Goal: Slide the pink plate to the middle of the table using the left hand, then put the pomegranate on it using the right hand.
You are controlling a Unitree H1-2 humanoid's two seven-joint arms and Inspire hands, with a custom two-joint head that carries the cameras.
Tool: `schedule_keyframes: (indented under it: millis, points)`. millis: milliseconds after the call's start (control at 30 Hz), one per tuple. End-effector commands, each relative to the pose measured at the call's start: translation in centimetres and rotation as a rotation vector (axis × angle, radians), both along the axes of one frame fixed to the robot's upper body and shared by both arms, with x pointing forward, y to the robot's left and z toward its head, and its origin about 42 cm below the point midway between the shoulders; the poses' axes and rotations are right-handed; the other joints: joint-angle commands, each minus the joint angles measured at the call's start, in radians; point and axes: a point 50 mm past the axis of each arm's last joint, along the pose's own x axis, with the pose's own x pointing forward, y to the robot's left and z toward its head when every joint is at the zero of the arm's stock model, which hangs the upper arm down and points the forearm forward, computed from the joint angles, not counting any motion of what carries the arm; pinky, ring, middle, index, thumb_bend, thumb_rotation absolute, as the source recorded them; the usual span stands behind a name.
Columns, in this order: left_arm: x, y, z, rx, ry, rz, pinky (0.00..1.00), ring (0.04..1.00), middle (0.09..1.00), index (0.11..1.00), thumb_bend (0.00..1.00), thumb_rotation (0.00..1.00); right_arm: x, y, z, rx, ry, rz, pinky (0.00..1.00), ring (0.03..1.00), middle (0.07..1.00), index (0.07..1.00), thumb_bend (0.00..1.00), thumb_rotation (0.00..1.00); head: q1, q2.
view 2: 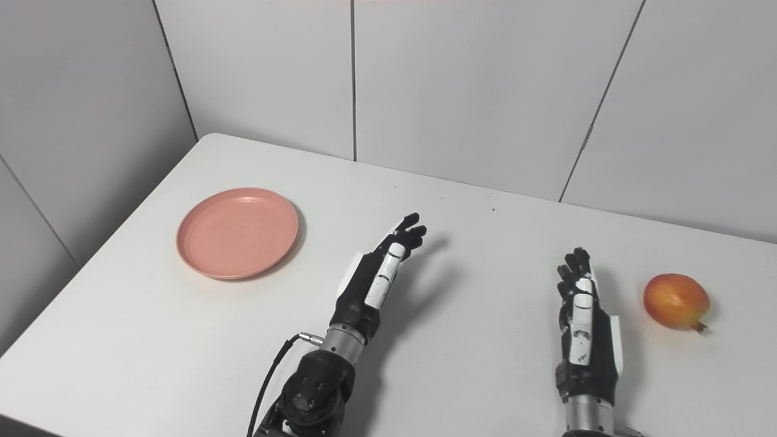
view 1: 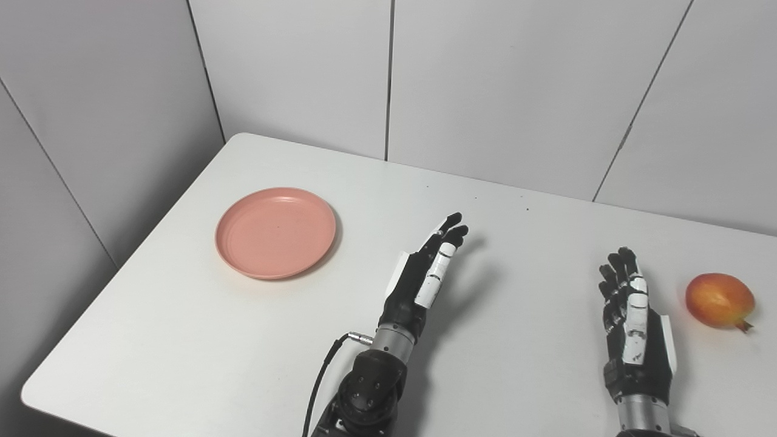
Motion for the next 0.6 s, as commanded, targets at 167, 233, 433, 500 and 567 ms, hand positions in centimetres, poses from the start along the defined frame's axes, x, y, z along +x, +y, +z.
schedule_keyframes:
  millis: [167,233,433,500,567]
  points:
    - [1.3,1.7,4.5,0.007,-0.13,0.04,0.96,0.886,0.862,0.843,0.59,1.0,0.2,0.3,0.4,-0.005,-0.049,-0.011,1.0,0.956,0.953,0.95,0.6,1.0,-0.003,-0.005]
    - [1.5,2.3,5.0,0.013,-0.136,0.052,0.93,0.873,0.849,0.83,0.59,1.0,0.1,0.4,0.4,-0.006,-0.047,-0.009,1.0,0.96,0.956,0.949,0.61,1.0,-0.003,-0.006]
    - [2.3,4.1,6.4,0.033,-0.161,0.102,0.91,0.842,0.826,0.808,0.6,1.0,0.1,0.5,0.4,-0.008,-0.049,-0.01,1.0,0.961,0.957,0.953,0.6,1.0,-0.002,-0.007]
    - [2.7,4.9,6.7,0.045,-0.174,0.126,0.93,0.826,0.811,0.793,0.62,1.0,0.1,0.5,0.3,-0.014,-0.048,-0.009,1.0,0.963,0.958,0.955,0.6,1.0,0.001,-0.009]
    - [2.9,5.4,6.9,0.053,-0.183,0.136,0.93,0.82,0.805,0.788,0.62,1.0,0.1,0.4,0.2,-0.02,-0.049,-0.011,1.0,0.963,0.959,0.956,0.6,1.0,0.002,-0.01]
